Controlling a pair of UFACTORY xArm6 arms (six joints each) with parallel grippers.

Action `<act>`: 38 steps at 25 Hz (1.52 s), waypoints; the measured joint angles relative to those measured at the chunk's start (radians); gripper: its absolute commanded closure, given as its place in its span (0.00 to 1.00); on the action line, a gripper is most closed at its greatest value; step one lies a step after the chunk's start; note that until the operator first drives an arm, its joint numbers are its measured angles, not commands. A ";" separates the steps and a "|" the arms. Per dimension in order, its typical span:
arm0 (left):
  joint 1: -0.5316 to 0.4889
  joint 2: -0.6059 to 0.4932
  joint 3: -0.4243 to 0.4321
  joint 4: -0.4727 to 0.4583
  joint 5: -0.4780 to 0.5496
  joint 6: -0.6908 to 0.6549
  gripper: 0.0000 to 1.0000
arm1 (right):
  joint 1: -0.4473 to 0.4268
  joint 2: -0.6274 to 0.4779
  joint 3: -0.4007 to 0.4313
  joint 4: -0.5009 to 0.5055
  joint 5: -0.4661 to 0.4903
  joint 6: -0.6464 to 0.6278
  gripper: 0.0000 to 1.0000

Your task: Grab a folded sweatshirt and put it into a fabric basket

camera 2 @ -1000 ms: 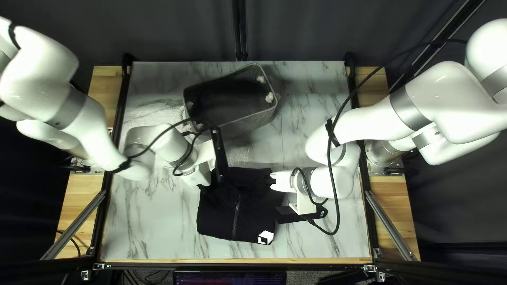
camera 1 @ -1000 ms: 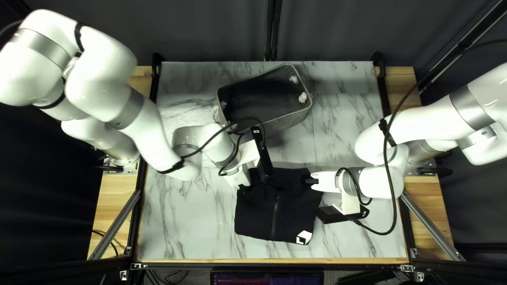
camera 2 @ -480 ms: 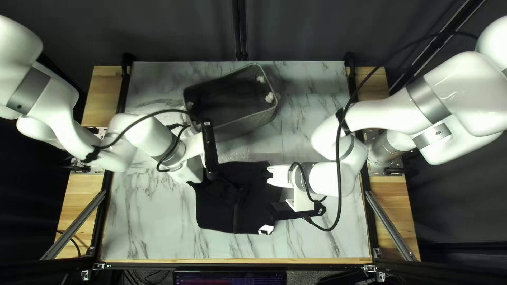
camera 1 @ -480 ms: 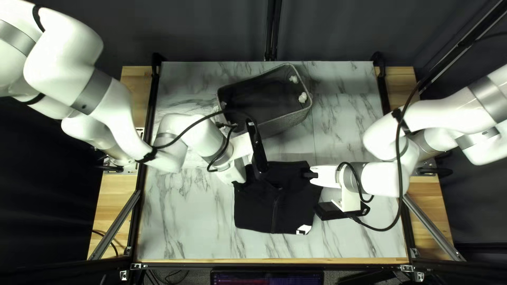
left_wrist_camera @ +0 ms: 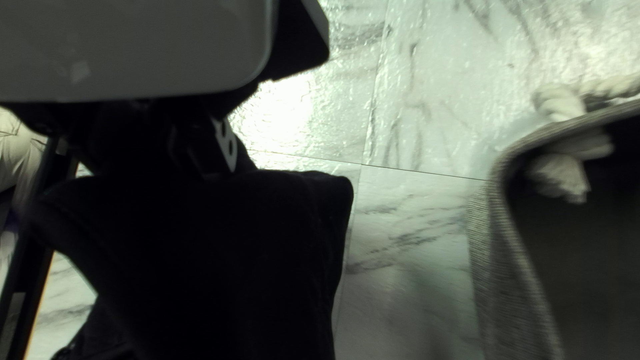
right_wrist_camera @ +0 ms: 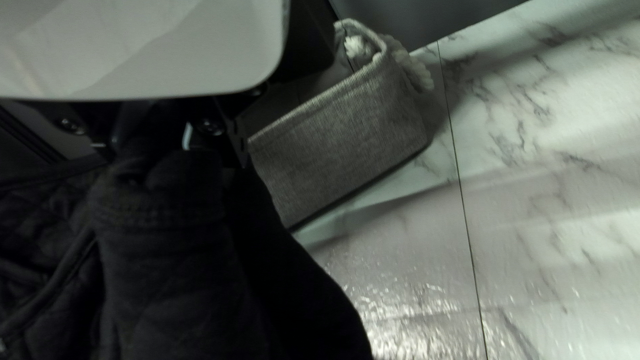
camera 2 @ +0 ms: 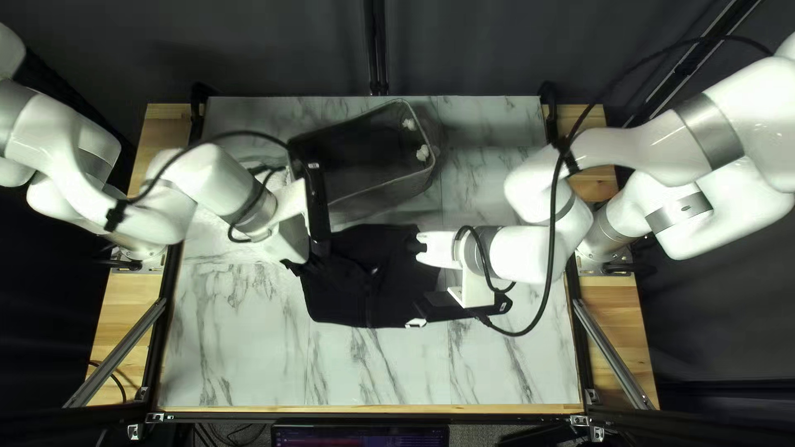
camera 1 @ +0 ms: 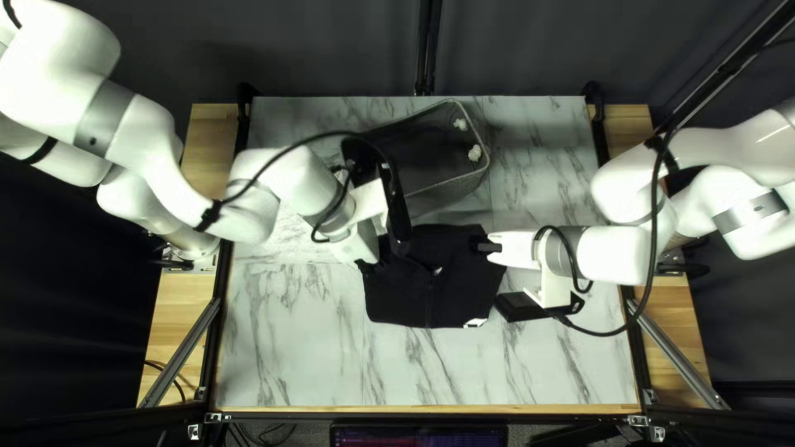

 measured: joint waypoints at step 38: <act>0.732 -0.058 -0.290 -0.225 0.521 0.728 1.00 | -0.681 0.165 -0.347 0.447 -0.164 -0.886 1.00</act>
